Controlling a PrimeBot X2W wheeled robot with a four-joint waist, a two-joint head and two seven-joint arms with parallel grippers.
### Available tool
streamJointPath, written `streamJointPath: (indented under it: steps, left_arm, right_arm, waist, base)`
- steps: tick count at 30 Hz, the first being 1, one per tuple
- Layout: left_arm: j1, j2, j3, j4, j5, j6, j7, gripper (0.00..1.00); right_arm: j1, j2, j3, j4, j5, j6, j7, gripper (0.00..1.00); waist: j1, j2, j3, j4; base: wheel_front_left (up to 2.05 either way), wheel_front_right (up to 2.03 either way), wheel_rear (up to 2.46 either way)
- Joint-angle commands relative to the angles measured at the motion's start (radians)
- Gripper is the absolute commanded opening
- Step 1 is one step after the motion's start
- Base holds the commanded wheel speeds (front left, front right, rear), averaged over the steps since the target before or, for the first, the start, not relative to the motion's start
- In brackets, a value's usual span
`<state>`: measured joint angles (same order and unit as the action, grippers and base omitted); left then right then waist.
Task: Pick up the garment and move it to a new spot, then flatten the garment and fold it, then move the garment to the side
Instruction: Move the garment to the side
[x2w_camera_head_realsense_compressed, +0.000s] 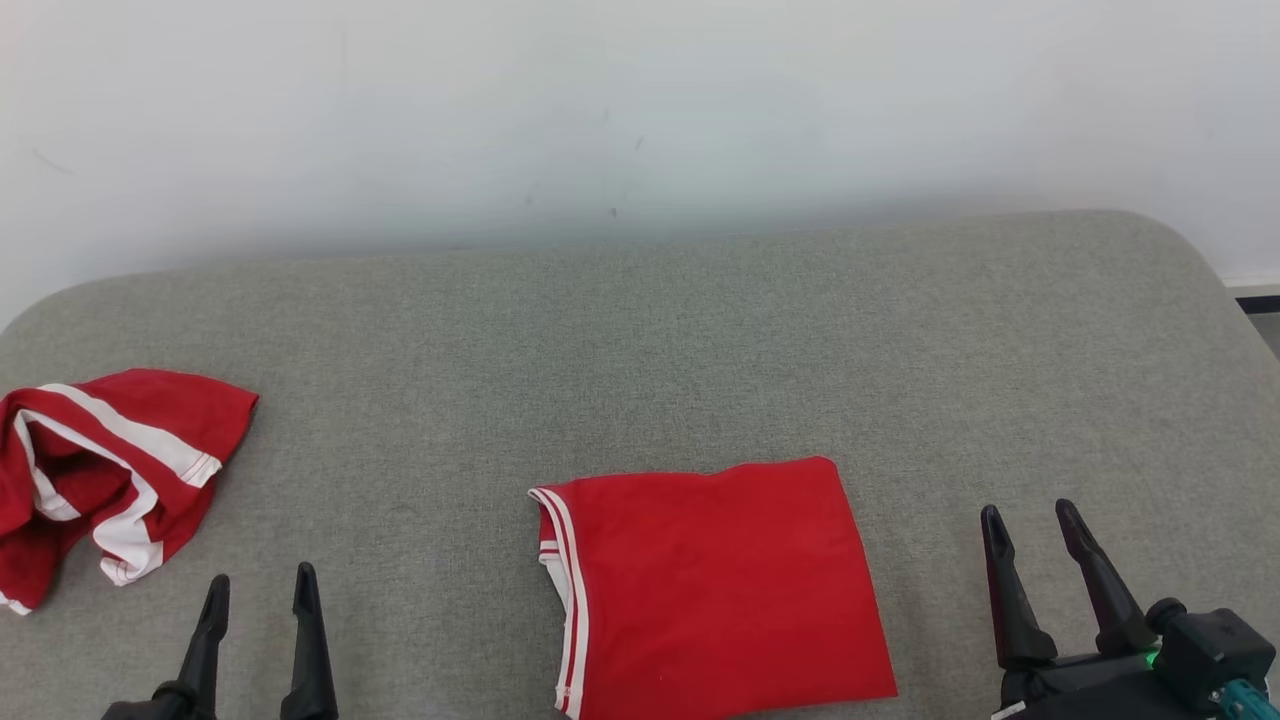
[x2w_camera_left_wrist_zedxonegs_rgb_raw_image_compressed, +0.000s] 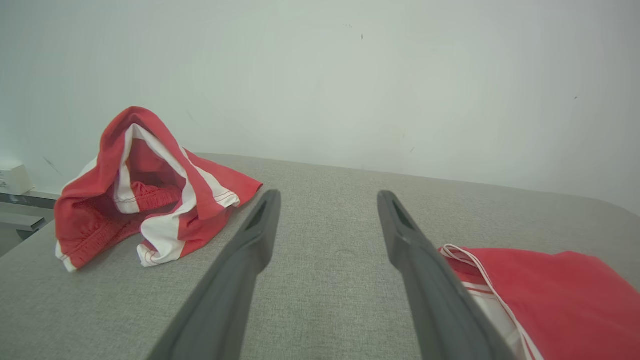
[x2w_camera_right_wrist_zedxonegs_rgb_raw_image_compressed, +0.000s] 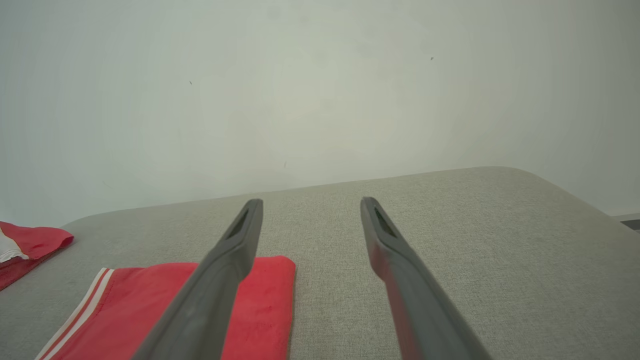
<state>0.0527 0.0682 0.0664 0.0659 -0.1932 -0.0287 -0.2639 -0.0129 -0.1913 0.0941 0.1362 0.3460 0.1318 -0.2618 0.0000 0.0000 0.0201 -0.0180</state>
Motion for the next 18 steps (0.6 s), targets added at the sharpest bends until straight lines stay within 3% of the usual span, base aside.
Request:
streamJointPath:
  steps: [1,18]
  left_arm:
    - [0.013,-0.005,0.01,0.004,0.001,-0.007,0.0,1.0]
    - [0.013,-0.016,0.042,-0.004,0.009,-0.041,0.0,1.0]
  right_arm:
    - [0.017,0.005,0.001,-0.002,-0.011,-0.003,-0.004,1.0]
    - [0.028,0.008,0.017,0.014,-0.024,-0.003,-0.004,1.0]
  waist:
    - [0.0,0.0,-0.002,0.002]
    - [0.0,0.0,-0.008,0.006]
  base:
    - [0.0,0.0,0.0]
    - [0.0,0.0,0.0]
